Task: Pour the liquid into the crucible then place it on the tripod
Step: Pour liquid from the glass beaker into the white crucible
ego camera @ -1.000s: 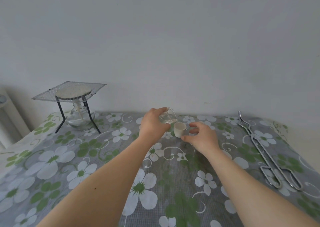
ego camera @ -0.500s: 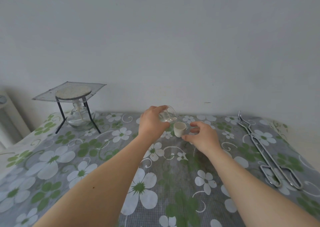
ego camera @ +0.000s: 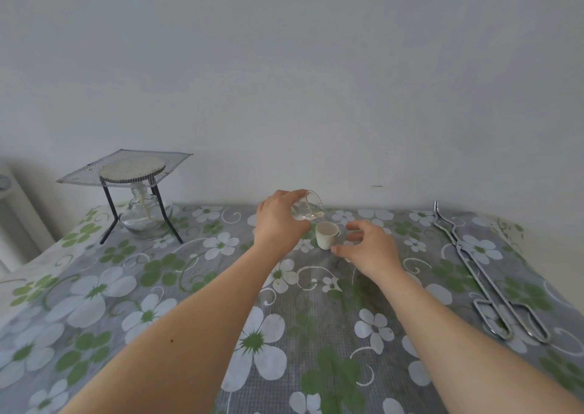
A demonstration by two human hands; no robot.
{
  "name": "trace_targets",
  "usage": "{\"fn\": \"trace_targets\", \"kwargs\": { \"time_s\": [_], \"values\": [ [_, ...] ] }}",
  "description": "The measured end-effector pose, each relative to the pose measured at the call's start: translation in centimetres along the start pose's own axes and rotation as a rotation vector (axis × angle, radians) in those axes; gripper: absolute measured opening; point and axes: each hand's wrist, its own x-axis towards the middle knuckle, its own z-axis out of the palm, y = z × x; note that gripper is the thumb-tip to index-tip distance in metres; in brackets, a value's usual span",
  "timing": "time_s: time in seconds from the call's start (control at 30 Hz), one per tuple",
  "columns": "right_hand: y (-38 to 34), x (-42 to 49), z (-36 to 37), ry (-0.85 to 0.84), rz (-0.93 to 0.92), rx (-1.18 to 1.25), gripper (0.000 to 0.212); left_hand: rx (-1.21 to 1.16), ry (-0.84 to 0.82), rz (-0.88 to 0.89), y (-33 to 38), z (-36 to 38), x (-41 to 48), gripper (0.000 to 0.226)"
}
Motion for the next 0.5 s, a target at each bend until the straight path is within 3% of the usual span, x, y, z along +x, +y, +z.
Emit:
{"fn": "trace_targets", "kwargs": {
  "time_s": [0.37, 0.5],
  "values": [
    [0.1, 0.4, 0.6, -0.019, -0.014, 0.012, 0.061, -0.055, -0.018, 0.009, -0.3, 0.1, 0.0, 0.060],
    [0.0, 0.6, 1.1, -0.020, -0.022, 0.017, 0.052, -0.041, -0.019, 0.015, -0.2, 0.1, 0.0, 0.060]
  ]
}}
